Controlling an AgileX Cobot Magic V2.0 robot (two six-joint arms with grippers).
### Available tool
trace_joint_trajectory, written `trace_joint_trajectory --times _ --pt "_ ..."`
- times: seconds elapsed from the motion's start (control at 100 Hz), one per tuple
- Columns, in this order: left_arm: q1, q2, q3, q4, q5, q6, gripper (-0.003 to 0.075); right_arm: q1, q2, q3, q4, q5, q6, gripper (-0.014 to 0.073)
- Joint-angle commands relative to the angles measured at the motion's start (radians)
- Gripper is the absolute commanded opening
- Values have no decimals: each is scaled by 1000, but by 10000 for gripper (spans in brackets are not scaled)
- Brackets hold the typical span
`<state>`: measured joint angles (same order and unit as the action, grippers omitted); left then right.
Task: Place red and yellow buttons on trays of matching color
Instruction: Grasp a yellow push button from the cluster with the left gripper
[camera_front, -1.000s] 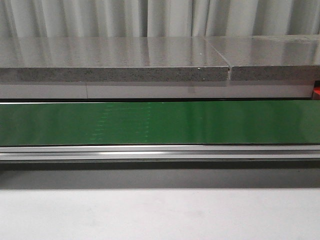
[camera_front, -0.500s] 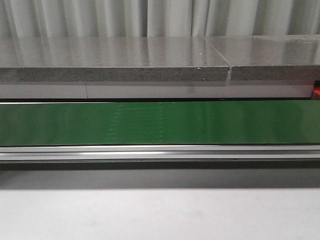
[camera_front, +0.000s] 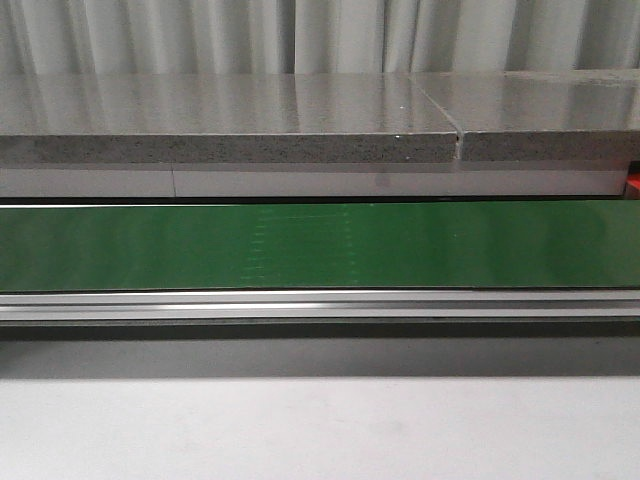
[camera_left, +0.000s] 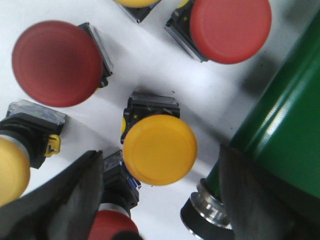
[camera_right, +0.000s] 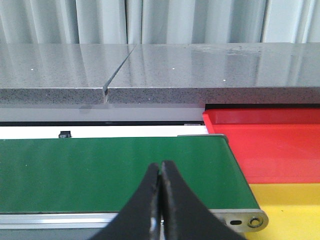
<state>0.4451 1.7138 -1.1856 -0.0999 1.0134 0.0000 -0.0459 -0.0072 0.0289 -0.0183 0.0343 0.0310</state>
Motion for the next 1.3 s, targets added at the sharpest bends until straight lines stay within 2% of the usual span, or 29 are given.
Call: trace_joint_trajectory --times 0.0,0.19,0.26,0.52,0.66,1.17,1.29 --pt "5 -11 -34 -19 -17 0 469 -6 -12 -16 -6 -80 0 -67" --pt "5 27 -36 -19 -41 0 468 -6 -12 -16 -6 -80 0 -67" --pt "5 34 -36 -19 -53 0 445 -6 -12 -16 -6 -80 0 -67" --pt "5 34 -36 -18 -77 0 236 -6 -12 -16 -6 -80 0 -67" --pt "5 30 -36 -18 -89 11 160 -6 -12 -16 -6 -80 0 -67" --pt "5 -216 -36 -8 -21 72 153 -6 -12 -16 -6 -80 0 -67" --pt "-34 -238 -58 -19 32 119 153 -6 -12 -16 -6 -80 0 -67"
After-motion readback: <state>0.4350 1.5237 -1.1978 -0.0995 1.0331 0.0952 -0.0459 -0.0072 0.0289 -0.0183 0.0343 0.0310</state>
